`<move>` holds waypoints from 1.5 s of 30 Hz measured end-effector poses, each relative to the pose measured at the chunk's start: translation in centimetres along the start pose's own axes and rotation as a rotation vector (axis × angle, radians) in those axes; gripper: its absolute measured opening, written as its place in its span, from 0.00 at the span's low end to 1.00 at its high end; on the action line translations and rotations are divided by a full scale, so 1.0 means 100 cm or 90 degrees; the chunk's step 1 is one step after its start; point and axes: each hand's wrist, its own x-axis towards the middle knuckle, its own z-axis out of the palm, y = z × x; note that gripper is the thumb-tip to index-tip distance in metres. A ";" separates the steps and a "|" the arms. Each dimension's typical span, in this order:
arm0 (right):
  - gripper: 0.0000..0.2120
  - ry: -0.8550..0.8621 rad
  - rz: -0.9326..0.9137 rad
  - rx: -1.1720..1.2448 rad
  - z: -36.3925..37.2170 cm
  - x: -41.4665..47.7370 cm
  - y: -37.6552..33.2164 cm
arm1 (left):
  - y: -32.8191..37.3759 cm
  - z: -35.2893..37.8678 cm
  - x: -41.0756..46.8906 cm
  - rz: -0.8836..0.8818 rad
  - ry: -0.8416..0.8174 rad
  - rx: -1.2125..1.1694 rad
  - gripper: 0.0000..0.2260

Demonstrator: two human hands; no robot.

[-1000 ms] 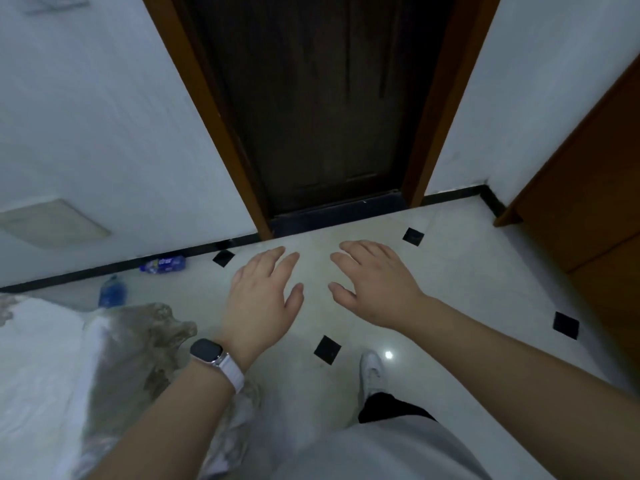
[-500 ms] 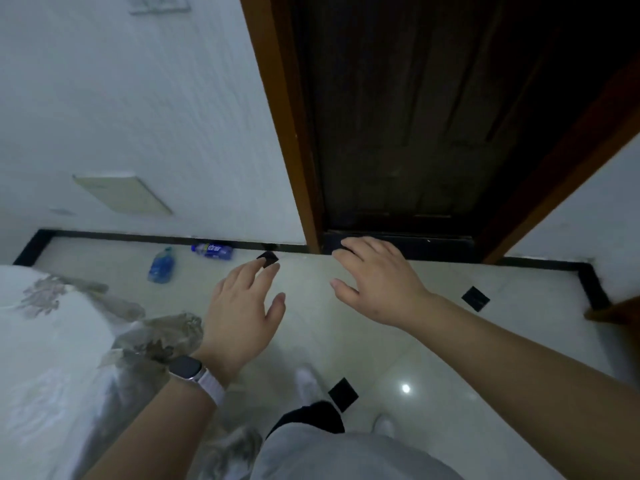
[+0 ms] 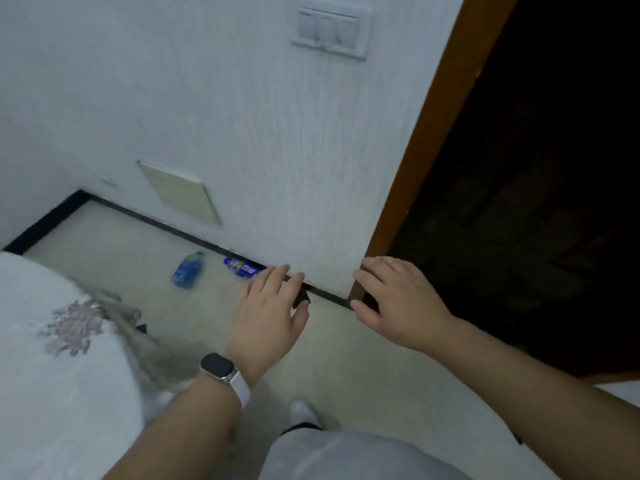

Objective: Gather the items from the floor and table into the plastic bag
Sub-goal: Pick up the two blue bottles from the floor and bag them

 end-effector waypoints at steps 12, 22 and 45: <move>0.24 0.053 -0.169 0.064 0.030 0.218 -0.043 | -0.147 -0.014 0.089 -0.126 0.004 0.063 0.21; 0.21 -0.026 -0.251 0.137 0.100 0.435 -0.068 | -0.279 0.016 0.189 -0.276 -0.047 0.109 0.22; 0.25 -0.272 -0.149 0.163 0.275 0.667 -0.142 | -0.556 0.179 0.273 -0.553 -0.115 -0.063 0.25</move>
